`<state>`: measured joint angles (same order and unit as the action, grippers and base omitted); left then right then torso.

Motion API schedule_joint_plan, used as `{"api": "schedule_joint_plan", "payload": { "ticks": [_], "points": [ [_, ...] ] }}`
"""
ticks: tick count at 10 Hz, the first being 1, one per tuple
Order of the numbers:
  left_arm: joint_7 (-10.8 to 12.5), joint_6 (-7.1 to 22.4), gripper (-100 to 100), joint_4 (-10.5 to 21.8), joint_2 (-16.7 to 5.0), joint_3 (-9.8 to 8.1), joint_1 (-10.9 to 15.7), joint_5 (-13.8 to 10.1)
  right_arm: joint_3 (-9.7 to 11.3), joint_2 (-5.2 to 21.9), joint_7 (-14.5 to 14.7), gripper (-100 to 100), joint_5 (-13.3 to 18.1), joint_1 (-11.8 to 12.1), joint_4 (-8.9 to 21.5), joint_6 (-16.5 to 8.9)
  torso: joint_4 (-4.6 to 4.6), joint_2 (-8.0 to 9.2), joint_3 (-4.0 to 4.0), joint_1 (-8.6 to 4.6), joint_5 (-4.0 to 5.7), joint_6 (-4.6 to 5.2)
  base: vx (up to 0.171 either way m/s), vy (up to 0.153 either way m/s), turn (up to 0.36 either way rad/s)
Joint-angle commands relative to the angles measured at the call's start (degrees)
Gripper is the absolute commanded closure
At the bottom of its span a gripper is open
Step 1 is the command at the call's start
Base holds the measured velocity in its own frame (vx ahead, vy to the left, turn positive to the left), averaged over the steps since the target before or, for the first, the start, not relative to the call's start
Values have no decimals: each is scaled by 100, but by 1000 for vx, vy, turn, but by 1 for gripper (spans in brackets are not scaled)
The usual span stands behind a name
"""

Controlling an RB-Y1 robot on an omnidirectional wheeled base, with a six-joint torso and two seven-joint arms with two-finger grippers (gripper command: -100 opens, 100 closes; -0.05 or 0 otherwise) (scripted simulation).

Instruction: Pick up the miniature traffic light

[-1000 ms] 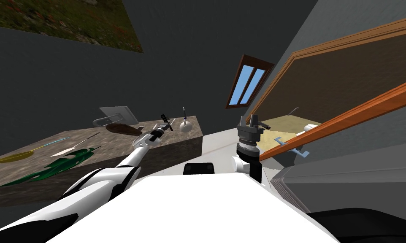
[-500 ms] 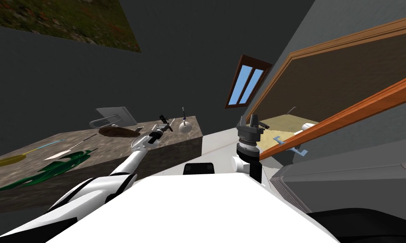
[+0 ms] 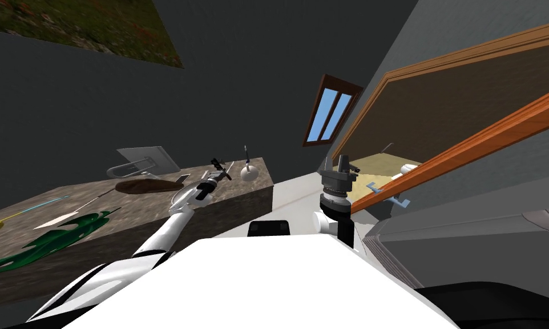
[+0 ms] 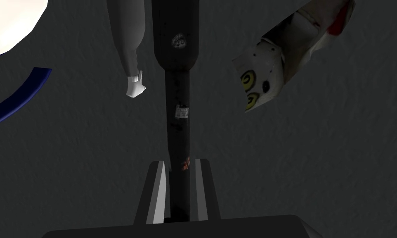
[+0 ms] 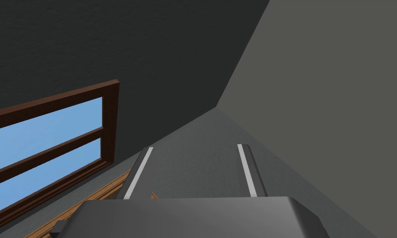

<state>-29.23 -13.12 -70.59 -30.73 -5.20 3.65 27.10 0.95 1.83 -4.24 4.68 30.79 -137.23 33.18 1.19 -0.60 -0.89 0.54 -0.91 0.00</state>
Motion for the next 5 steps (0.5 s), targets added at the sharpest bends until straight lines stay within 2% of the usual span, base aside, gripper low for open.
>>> {"api": "schedule_joint_plan", "payload": {
  "ticks": [1,2,3,4,5],
  "points": [
    [18,-23,100,-190,-3,-36,-74,20,0,0,0,0,0,0,0,0,0,0,0,0,0,0,11,12,21],
    [161,166,100,-428,32,-171,-345,172,0,0,0,0,0,0,0,0,-3,3,3,-5,3,3,27,20,-107],
    [161,166,100,-517,32,-171,-475,172,0,0,0,0,0,0,0,0,0,0,0,0,0,2,27,25,-56],
    [161,166,100,-701,32,-171,-499,172,0,0,0,0,0,0,0,0,1,1,0,2,-1,-2,10,11,15],
    [161,166,100,-749,32,-171,-499,172,0,0,0,0,0,0,0,0,-4,4,3,-5,3,2,0,0,0]
  ]
}}
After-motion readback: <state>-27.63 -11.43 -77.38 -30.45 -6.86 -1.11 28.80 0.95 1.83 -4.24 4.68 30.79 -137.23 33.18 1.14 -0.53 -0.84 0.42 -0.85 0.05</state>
